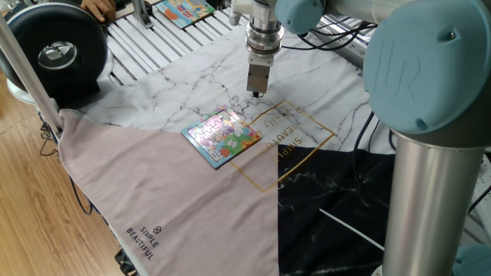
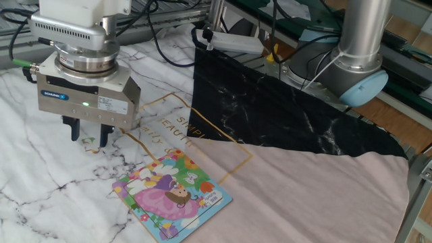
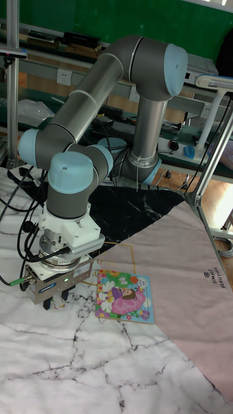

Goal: Assemble one piece of a puzzle

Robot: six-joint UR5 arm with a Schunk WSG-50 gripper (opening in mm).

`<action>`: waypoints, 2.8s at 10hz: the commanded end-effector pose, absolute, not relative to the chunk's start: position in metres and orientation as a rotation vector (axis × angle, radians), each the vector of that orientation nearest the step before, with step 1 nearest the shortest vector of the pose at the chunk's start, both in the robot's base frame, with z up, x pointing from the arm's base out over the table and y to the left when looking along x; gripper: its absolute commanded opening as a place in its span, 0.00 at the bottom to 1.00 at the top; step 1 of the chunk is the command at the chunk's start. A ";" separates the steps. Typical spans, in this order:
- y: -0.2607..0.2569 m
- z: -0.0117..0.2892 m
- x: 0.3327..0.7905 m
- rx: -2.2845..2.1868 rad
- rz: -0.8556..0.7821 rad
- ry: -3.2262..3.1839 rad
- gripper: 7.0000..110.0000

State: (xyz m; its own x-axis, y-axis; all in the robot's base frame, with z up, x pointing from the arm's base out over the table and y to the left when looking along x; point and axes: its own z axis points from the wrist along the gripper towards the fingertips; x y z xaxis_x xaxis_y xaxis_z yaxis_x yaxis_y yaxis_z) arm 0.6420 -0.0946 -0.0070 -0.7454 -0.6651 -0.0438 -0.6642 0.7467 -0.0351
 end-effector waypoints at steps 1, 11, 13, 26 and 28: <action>-0.093 -0.007 0.643 -1.083 -0.007 2.884 0.36; -0.091 -0.002 0.644 -1.072 -0.016 2.894 0.36; -0.091 -0.002 0.644 -1.070 -0.021 2.896 0.36; -0.098 0.008 0.646 -0.993 -0.029 2.910 0.36; -0.095 -0.001 0.647 -0.994 -0.005 2.894 0.36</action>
